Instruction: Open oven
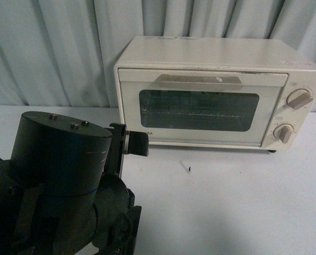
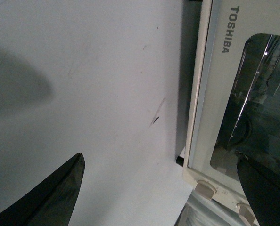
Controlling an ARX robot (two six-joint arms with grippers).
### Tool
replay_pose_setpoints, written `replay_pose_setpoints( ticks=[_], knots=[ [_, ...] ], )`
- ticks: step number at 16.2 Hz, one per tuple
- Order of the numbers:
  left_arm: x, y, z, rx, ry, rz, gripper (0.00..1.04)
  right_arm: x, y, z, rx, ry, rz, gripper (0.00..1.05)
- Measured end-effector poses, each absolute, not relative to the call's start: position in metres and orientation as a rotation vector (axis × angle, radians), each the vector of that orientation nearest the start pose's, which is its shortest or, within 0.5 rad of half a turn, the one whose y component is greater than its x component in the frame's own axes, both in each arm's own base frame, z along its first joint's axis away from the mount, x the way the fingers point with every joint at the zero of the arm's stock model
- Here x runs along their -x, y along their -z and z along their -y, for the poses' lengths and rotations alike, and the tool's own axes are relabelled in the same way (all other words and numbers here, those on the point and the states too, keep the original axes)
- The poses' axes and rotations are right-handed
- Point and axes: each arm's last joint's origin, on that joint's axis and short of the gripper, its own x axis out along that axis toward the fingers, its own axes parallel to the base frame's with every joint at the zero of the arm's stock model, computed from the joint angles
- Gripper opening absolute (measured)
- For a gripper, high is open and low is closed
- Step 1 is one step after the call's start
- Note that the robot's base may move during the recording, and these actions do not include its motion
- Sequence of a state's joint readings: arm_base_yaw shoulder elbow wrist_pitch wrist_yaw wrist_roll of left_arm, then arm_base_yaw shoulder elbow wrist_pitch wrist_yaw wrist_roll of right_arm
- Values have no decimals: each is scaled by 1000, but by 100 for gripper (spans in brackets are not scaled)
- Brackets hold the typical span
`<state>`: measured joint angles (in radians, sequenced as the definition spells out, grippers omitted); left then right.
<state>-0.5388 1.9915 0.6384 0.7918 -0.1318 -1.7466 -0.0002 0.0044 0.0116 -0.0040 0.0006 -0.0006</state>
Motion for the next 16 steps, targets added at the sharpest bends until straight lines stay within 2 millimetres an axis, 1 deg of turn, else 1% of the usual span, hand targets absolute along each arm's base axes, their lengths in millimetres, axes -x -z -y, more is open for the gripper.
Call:
replay_pose_setpoints(
  ticks=[3, 6, 9, 12, 16],
  knots=[
    [-286, -63, 164, 1501, -162, -699, 98, -97, -167, 0, 1, 1, 3, 98],
    [-288, -57, 174, 1492, -146, -716, 98, -97, -167, 0, 1, 1, 3, 98],
    [-292, -59, 181, 1503, -110, -707, 98, -97, -167, 0, 1, 0, 3, 98],
    [-291, -59, 184, 1504, -98, -708, 98, -97, -167, 0, 1, 1, 3, 98],
    [-285, -52, 192, 1485, -90, -736, 98, -97, -167, 0, 1, 0, 3, 98]
  ],
)
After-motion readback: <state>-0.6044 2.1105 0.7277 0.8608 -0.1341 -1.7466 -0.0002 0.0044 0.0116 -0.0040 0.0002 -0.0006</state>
